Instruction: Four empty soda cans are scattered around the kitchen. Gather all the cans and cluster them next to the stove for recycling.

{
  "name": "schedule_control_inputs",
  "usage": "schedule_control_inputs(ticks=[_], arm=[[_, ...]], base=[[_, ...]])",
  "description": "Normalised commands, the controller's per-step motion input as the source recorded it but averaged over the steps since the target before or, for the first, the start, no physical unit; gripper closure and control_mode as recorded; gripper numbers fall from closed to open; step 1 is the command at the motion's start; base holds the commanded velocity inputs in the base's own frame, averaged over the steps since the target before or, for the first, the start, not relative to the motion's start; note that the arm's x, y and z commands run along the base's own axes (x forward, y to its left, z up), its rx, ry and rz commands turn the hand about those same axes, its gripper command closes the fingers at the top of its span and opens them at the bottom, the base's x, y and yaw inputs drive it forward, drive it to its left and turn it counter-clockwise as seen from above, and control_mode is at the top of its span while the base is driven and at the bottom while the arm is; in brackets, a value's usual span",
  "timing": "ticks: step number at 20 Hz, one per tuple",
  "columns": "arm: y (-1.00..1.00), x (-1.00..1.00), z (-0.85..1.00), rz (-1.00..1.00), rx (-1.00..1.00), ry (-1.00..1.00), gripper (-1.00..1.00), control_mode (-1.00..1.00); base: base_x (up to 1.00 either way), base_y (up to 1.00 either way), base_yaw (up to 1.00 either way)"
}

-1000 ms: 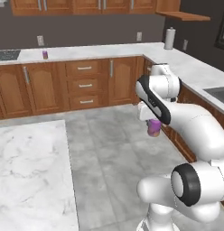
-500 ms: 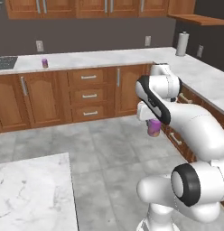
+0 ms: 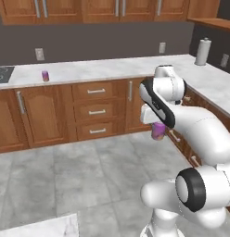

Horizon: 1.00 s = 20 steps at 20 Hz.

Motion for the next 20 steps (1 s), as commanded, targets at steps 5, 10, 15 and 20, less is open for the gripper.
schedule_control_inputs(ticks=[5,10,15,20], arm=[[0.00,0.00,0.00,0.00,0.00,0.00,1.00,1.00],[0.00,0.00,0.00,0.00,0.00,0.00,1.00,1.00],[0.00,0.00,0.00,0.00,0.00,0.00,1.00,1.00],[0.00,0.00,0.00,0.00,0.00,0.00,1.00,1.00]], base=[[1.00,0.00,0.00],[1.00,0.00,0.01],[1.00,0.00,0.01],[0.99,0.07,0.01]])
